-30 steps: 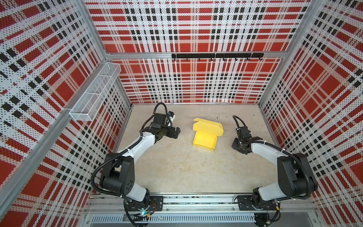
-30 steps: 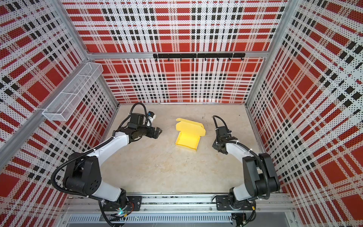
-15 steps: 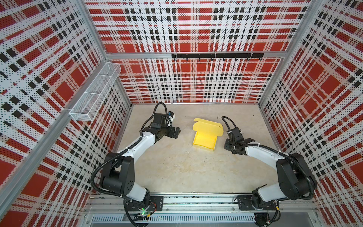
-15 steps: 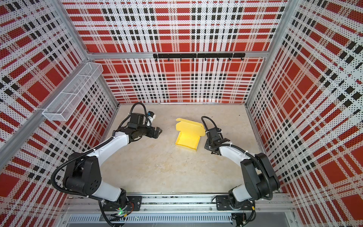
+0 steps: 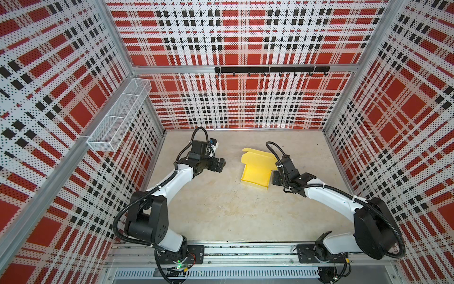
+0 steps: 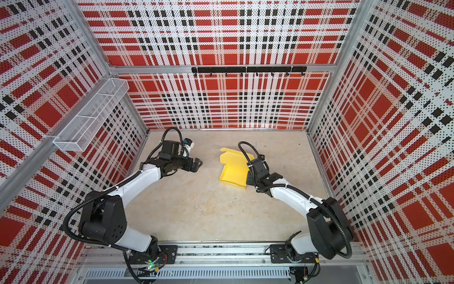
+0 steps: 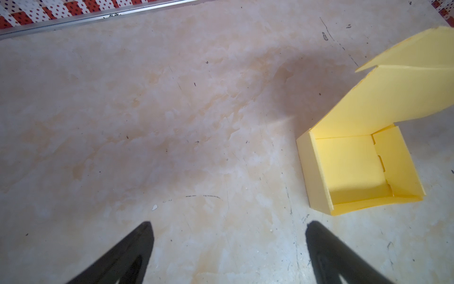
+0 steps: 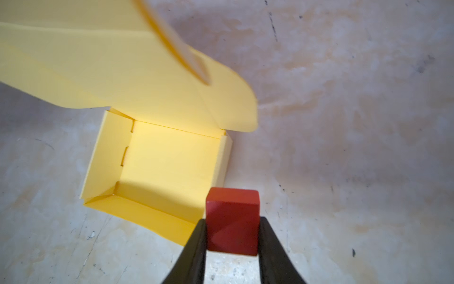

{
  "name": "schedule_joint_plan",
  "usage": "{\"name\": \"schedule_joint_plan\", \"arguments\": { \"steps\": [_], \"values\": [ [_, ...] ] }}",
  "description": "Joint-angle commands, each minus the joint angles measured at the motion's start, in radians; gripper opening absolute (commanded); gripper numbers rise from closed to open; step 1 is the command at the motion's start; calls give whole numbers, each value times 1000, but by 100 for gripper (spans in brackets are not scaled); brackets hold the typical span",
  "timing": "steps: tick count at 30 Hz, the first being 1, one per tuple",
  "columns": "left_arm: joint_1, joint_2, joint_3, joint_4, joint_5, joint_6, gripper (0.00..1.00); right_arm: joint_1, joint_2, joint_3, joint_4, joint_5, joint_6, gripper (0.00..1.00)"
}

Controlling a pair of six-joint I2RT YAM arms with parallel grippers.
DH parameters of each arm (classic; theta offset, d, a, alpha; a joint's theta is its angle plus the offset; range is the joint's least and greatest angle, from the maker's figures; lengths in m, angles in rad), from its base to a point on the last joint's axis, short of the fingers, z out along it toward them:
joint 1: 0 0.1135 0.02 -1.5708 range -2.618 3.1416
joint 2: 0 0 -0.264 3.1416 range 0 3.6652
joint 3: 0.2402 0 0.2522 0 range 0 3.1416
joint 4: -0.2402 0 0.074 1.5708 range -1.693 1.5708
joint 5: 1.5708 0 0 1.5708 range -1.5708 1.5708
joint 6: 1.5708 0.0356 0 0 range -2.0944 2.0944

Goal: Fold the paper box
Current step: 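Lift the red cube with the right gripper and carry it over the box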

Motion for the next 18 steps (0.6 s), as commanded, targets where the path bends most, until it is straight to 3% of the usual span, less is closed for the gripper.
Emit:
{"name": "schedule_joint_plan", "arguments": {
  "steps": [1, 9, 18],
  "values": [
    [8, -8, 26, 3, 15, -17, 99, 32, 62, 67, 54, 8, -25, 33],
    [7, -14, 23, 6, 16, -13, 99, 87, 255, 228, 47, -25, -71, 35],
    [12, -20, 23, 6, 14, -10, 99, 96, 368, 290, 58, -40, -80, 37]
  ]
}}
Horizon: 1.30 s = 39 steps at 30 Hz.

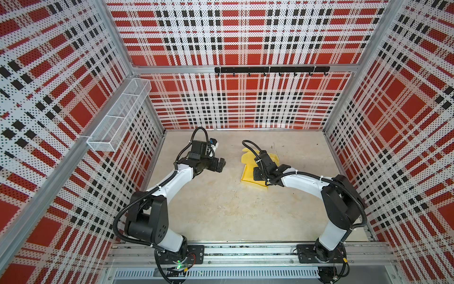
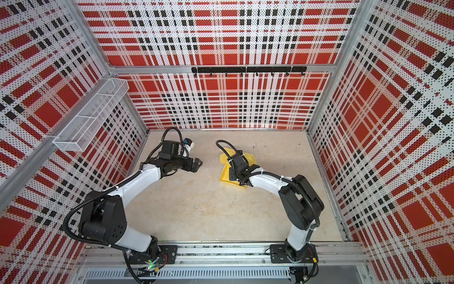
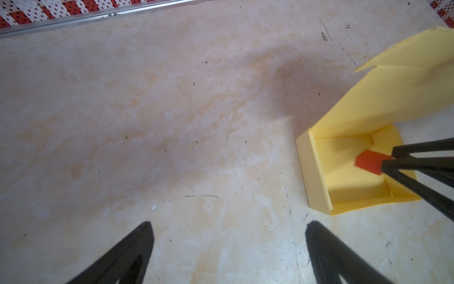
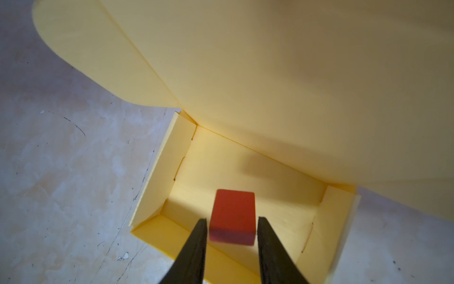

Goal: Fold the paper box
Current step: 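Lift the red cube with the right gripper and carry it over the box, then open the right gripper to drop the red cube into the box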

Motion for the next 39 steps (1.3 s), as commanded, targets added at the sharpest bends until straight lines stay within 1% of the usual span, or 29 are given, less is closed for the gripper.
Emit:
{"name": "schedule_joint_plan", "arguments": {
  "steps": [1, 4, 6, 10, 14, 17, 19, 22, 25, 28, 31, 33, 34, 36, 39],
  "values": [
    [12, -19, 18, 9, 1, -8, 99, 3, 35, 31, 23, -3, -18, 37],
    [13, -14, 8, 19, -12, -9, 99, 3, 64, 36, 30, -4, -12, 37],
    [13, -23, 15, 11, 7, -13, 100, 3, 77, 56, 1, -6, -6, 37],
    [14, -19, 10, 18, -8, -10, 100, 6, 50, 24, 34, -2, -10, 38],
    [14, -30, 14, 10, 8, -10, 100, 6, 30, 35, -6, 9, -8, 39],
    [18, -28, 3, 22, -4, -6, 99, 6, 21, 14, 20, 15, -12, 39],
    [21, -28, 0, 25, -8, -10, 99, 5, 20, 25, 0, 21, -8, 39],
    [20, -41, 8, 16, 15, -12, 99, 6, -22, 33, -28, 24, -7, 39],
    [21, -31, -8, 40, 7, -5, 99, 7, -86, 0, -15, 45, -24, 41],
    [22, -35, -2, 40, 44, -5, 99, 4, -145, -3, -72, 81, -41, 42],
    [21, -34, 18, 21, 91, 34, 99, 3, -228, -22, -105, 110, -70, 45],
    [22, -29, 16, 32, 93, 55, 99, -7, -291, -55, -95, 113, -89, 49],
    [22, -26, 19, 37, 105, 57, 100, -16, -317, -66, -94, 104, -117, 51],
    [19, -22, 32, 37, 136, 74, 100, -46, -370, -77, -105, 63, -137, 56],
    [9, -8, 52, 43, 184, 132, 99, -92, -443, -89, -107, -3, -188, 65]
  ]
}}
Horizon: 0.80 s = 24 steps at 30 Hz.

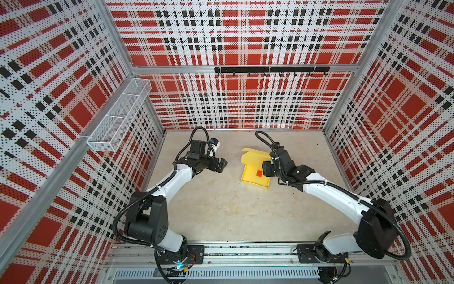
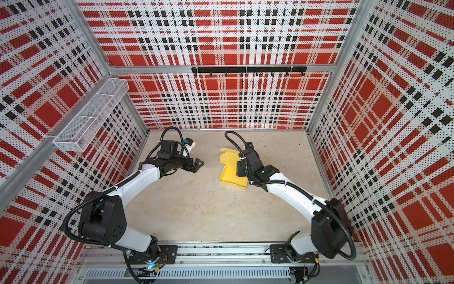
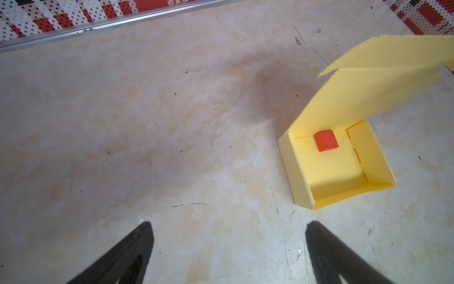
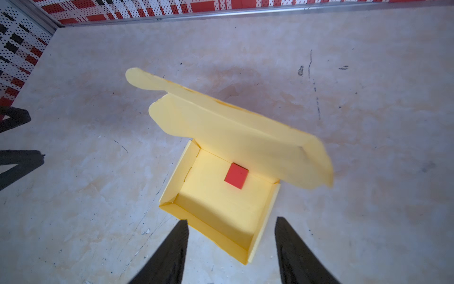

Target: Fold the paper box

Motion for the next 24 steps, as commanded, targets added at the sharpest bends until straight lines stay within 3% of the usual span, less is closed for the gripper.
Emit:
{"name": "schedule_joint_plan", "arguments": {
  "steps": [1, 4, 10, 15, 24],
  "values": [
    [-5, 2, 49, 41, 92, 85, 99, -47, -76, -17, 0, -54, -100, 68],
    [-17, 25, 55, 109, 135, 116, 100, -119, -122, -9, -26, -64, -142, 75],
    [-55, 102, 82, 234, 263, 103, 99, -350, -112, 37, -20, -281, -205, 78],
    [-111, 164, 74, 339, 258, 66, 96, -528, -9, 66, 8, -464, -188, 77],
    [-119, 259, 41, 536, 313, -39, 92, -569, 224, 82, 106, -639, -156, 74]
  ]
}}
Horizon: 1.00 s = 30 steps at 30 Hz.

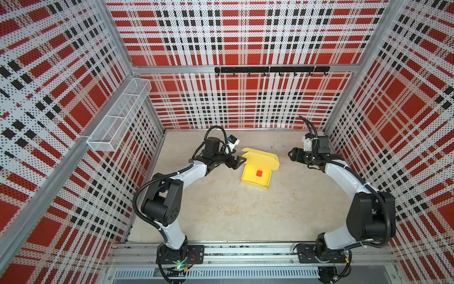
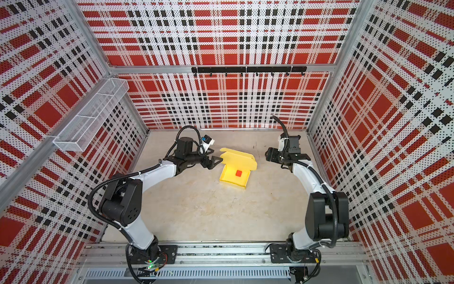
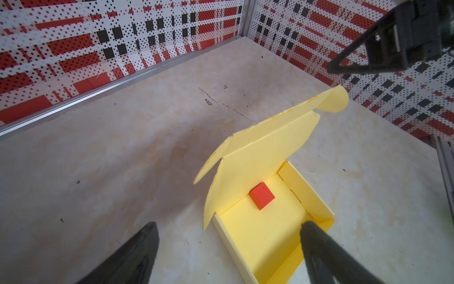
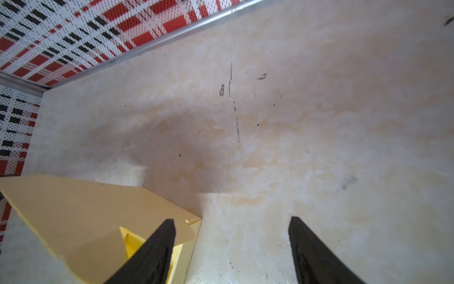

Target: Fold the paper box

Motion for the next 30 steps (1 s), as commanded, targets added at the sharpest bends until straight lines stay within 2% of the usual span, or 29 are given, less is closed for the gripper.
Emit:
{"name": "schedule_joint_plan", "arguments": {
  "steps": [1, 4, 9, 13, 25, 30],
  "values": [
    [6, 34, -12, 120, 45, -45, 91, 2, 59, 23, 89, -122, 11, 73],
    [16, 63, -5, 166, 46, -91, 89, 3, 93, 4, 120, -163, 38, 70],
    [15, 99, 5, 177, 15, -113, 75, 3, 110, -39, 169, -207, 50, 69],
    [3, 103, 1, 178, 1, -112, 69, 6, 108, -75, 202, -246, 62, 67],
    [-12, 165, 46, 174, 36, -130, 44, 18, 94, -143, 218, -273, 54, 65],
    [-20, 168, 50, 176, 40, -114, 38, 26, 78, -169, 234, -277, 58, 65]
  ]
}}
